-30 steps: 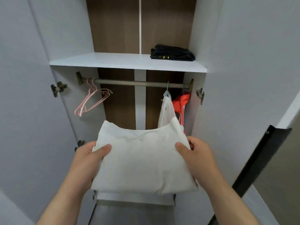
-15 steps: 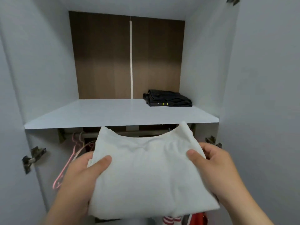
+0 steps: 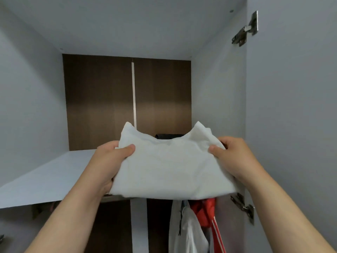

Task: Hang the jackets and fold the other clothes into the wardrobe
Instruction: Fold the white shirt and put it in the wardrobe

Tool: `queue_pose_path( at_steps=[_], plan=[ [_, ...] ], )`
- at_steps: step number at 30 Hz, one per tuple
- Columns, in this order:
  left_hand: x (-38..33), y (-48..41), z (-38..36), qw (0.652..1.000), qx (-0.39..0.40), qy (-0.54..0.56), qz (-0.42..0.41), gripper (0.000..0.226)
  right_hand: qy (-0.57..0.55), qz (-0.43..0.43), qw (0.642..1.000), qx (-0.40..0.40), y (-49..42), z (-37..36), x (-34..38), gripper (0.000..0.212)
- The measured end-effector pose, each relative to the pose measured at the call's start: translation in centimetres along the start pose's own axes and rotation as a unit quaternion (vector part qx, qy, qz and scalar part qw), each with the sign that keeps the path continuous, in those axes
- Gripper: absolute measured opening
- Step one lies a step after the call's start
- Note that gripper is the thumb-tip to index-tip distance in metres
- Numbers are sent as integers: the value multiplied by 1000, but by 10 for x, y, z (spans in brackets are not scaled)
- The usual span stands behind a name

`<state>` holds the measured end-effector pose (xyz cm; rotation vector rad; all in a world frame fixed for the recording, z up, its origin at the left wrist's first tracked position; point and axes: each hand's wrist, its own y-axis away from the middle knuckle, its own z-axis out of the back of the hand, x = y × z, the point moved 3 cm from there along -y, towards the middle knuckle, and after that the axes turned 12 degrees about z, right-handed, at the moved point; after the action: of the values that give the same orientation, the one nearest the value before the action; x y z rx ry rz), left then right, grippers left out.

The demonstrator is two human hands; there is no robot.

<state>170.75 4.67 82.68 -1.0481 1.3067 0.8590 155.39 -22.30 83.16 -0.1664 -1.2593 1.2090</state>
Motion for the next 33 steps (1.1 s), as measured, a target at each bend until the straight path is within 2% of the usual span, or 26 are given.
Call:
queue_pose_path(
  at_steps=[4, 7, 10, 14, 16, 18, 19, 23, 26, 30, 33],
  plan=[
    [-2, -49, -33, 999, -16, -39, 0, 11, 85, 7, 996, -14, -65, -6, -32, 19],
    [13, -79, -57, 993, -3, -115, 33, 12, 182, -1, 983, 12, -96, -17, -59, 20],
    [28, -100, -77, 983, -1, -170, 63, 15, 236, -11, 971, 29, -110, -32, -93, 15],
    [38, -108, -92, 976, -46, -203, 71, 24, 298, -38, 953, 46, -108, -44, -127, 14],
    [39, -104, -93, 953, -72, -288, 53, 36, 332, -14, 942, 40, -103, -46, -129, 17],
    [41, -99, -94, 909, -83, -407, 23, 65, 360, 43, 931, 38, -96, -52, -122, 20],
    [43, -96, -98, 887, -75, -455, 8, 71, 367, 65, 927, 50, -90, -58, -118, 26],
    [66, -84, -125, 819, 0, -573, 19, 67, 378, 57, 904, 190, -65, -78, -115, 44],
    [75, -86, -130, 808, -4, -588, 37, 76, 393, 59, 882, 253, -62, -78, -122, 52],
    [77, -98, -136, 813, 3, -581, 29, 79, 383, 19, 877, 289, -74, -77, -131, 57],
    [78, -109, -148, 805, 8, -593, 21, 80, 375, 0, 881, 288, -85, -73, -141, 58]
  ],
)
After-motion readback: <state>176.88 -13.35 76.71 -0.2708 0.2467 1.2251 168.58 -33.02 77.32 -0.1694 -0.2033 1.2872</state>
